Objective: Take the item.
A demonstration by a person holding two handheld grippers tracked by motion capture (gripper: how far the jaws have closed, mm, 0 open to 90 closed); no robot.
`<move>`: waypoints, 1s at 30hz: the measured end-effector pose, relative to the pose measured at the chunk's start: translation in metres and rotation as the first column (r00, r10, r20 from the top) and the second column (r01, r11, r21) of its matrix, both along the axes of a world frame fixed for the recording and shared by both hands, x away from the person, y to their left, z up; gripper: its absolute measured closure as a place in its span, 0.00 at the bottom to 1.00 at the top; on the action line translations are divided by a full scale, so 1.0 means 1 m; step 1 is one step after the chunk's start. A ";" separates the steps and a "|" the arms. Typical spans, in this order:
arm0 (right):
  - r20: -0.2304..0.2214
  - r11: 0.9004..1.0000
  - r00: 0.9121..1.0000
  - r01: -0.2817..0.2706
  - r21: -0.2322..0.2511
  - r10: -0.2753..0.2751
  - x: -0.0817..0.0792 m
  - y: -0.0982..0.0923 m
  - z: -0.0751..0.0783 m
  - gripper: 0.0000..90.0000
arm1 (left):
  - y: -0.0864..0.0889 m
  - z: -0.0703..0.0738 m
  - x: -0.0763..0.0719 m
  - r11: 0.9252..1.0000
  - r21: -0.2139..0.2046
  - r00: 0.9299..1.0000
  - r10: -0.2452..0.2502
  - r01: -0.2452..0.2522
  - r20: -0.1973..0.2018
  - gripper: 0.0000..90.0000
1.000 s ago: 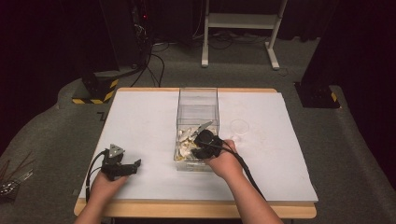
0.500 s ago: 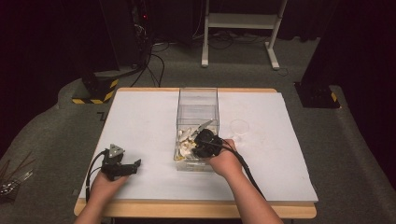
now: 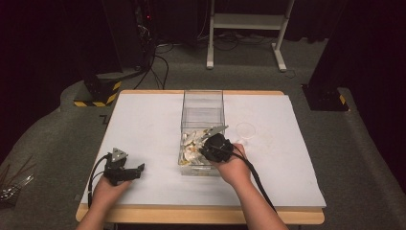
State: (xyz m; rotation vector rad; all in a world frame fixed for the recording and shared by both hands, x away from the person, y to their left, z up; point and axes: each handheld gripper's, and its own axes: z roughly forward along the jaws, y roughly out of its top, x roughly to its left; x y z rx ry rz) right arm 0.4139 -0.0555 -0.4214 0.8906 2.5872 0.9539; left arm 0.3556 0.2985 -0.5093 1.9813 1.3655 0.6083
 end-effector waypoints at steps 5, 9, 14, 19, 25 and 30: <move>0.033 0.998 0.999 0.029 0.058 -0.031 -0.007 -0.009 -0.002 0.90 | 0.000 0.000 0.000 1.000 0.000 1.000 0.000 0.000 0.000 0.16; 0.057 0.992 0.997 0.048 0.114 -0.054 -0.012 -0.015 -0.003 0.90 | 0.000 0.000 0.000 1.000 0.000 1.000 0.000 0.000 0.000 0.16; 0.100 0.977 0.991 0.072 0.200 -0.094 -0.020 -0.022 -0.003 0.90 | 0.000 0.000 0.000 1.000 0.000 1.000 0.000 0.000 0.000 0.15; 0.121 0.959 0.986 0.080 0.273 -0.116 -0.023 -0.028 -0.004 0.89 | 0.000 0.000 0.000 1.000 0.001 1.000 0.000 0.000 0.000 0.16; 0.138 0.943 0.980 0.092 0.319 -0.142 -0.026 -0.032 -0.004 0.90 | 0.000 0.000 0.000 1.000 0.000 1.000 0.000 0.000 0.000 0.16; 0.164 0.928 0.972 0.099 0.358 -0.167 -0.028 -0.034 0.000 0.90 | 0.000 0.000 0.000 1.000 0.000 1.000 0.000 0.000 0.000 0.16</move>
